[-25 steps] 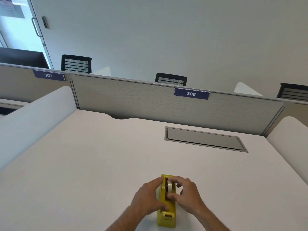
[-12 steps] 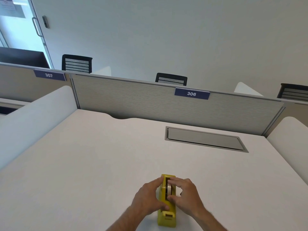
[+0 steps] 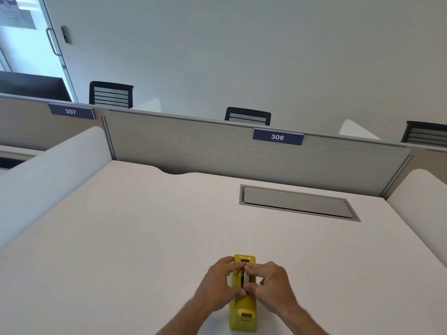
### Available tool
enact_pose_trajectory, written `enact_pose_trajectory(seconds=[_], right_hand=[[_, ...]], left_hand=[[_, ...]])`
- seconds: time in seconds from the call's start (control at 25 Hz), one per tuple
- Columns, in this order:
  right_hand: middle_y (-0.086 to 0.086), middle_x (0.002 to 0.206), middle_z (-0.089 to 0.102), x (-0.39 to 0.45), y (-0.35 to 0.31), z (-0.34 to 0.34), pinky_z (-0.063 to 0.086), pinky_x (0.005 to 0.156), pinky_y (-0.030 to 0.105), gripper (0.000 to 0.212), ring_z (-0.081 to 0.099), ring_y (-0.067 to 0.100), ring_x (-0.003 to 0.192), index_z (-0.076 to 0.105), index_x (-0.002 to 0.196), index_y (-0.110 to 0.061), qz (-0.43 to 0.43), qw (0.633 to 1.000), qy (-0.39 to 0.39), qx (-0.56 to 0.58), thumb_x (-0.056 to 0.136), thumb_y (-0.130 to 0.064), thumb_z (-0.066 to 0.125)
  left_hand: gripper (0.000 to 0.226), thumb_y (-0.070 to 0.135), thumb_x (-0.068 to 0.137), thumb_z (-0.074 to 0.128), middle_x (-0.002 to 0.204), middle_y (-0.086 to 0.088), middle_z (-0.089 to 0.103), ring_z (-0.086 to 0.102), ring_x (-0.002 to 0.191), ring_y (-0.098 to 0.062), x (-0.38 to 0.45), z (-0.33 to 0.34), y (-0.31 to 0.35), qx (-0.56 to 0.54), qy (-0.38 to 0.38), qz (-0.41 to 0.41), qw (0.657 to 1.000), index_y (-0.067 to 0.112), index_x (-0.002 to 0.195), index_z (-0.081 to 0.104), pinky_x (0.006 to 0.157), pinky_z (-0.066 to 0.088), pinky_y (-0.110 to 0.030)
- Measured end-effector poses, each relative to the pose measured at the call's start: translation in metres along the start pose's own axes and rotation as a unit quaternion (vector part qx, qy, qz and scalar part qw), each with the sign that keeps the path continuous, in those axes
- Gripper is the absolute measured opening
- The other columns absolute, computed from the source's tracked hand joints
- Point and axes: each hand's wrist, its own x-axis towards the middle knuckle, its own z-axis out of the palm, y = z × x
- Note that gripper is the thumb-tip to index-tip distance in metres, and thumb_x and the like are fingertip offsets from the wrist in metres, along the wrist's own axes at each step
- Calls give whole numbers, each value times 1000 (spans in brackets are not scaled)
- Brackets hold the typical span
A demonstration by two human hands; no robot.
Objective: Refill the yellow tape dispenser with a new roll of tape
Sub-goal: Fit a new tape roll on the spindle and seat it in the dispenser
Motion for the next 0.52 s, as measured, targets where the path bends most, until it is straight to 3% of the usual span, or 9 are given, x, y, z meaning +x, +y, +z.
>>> enact_pose_trajectory(seconds=[0.12,0.2,0.52], right_hand=[[-38,86,68,0,0,-2,54,76,25,24,58,-1,94,78,88,-42,-36,999,6,-24,75,-22,78],[-39,84,69,1,-1,-3,51,75,20,23,59,-2,93,76,79,-43,-69,997,14,-43,81,-20,73],[-39,94,67,6,-2,-11,55,65,28,23,57,7,86,68,100,-48,-133,990,-6,-51,79,-39,64]], left_hand=[[65,37,75,83,147,15,40,49,120,-10,1,1,1,-1,7,-2,1000,45,133,55,105,45,-31],[59,42,76,81,144,16,41,50,118,-10,0,2,2,-11,16,-5,1000,44,130,58,103,46,-30],[51,42,71,83,133,20,49,51,118,-6,1,2,4,-13,30,15,999,44,117,63,104,48,-31]])
